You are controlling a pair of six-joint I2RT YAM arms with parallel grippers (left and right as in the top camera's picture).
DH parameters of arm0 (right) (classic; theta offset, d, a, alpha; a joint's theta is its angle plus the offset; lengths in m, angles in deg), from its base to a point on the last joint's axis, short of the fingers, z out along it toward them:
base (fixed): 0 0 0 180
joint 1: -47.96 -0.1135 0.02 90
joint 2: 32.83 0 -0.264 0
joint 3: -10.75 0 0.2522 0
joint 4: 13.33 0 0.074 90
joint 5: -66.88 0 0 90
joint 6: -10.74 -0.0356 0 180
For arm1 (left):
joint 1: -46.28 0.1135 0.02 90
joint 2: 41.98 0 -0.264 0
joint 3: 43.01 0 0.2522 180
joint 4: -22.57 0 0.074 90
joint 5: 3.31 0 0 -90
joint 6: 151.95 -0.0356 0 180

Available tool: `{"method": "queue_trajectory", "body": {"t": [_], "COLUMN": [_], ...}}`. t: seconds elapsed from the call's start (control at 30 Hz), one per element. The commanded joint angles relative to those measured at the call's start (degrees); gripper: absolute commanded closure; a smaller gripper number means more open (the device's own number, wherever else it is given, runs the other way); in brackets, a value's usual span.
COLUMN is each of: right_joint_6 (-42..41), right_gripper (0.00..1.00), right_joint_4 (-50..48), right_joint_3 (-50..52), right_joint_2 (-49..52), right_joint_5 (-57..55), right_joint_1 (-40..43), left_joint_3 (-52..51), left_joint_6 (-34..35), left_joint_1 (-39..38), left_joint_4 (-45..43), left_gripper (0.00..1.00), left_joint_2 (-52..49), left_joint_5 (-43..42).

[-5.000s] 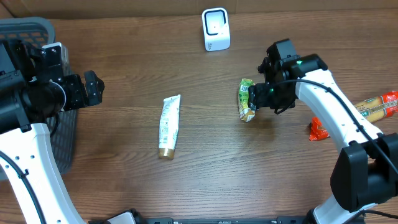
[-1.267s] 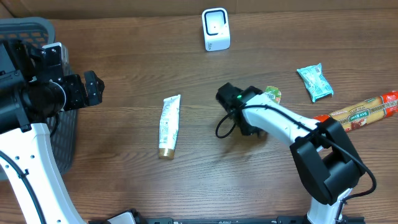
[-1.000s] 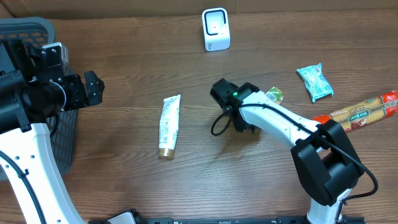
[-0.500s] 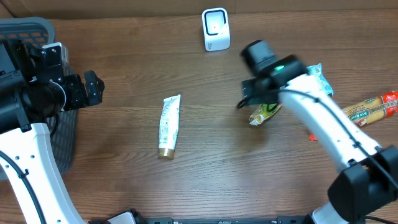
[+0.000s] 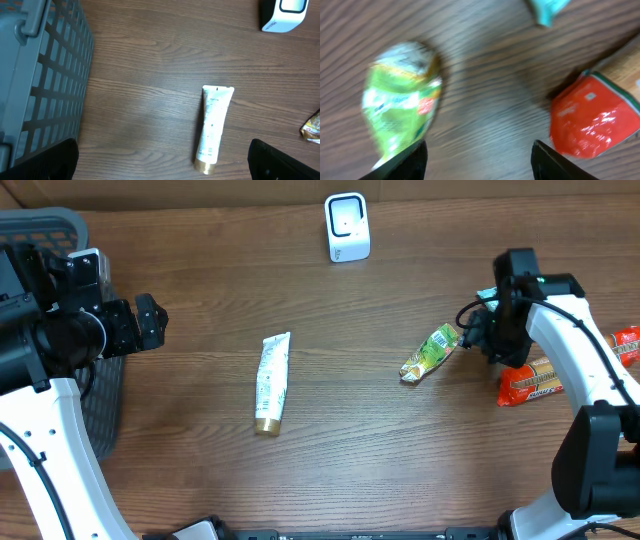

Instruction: Scan the item barcode

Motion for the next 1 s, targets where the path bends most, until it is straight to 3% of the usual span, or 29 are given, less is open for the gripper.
{"method": "queue_trajectory", "body": {"t": [0.0, 0.37, 0.97], "right_joint_6": [-1.38, -1.36, 0.15], "right_gripper": [0.34, 0.34, 0.33], "right_joint_4": [-3.15, -8.61, -8.72], "right_joint_3": [3.69, 8.85, 8.98], "right_joint_2": [0.26, 0.26, 2.03], "right_joint_5": [0.52, 0.52, 0.52], "right_joint_1": [0.55, 0.52, -0.55], "left_joint_3": [0.81, 0.81, 0.81], "left_joint_6": [-0.85, -0.85, -0.85], "left_joint_1": [0.15, 0.15, 0.15], "left_joint_4": [-0.02, -0.02, -0.02], "left_gripper": [0.0, 0.0, 0.0], "left_joint_2": [-0.13, -0.13, -0.13], "left_joint_5": [-0.85, -0.85, -0.85]}}
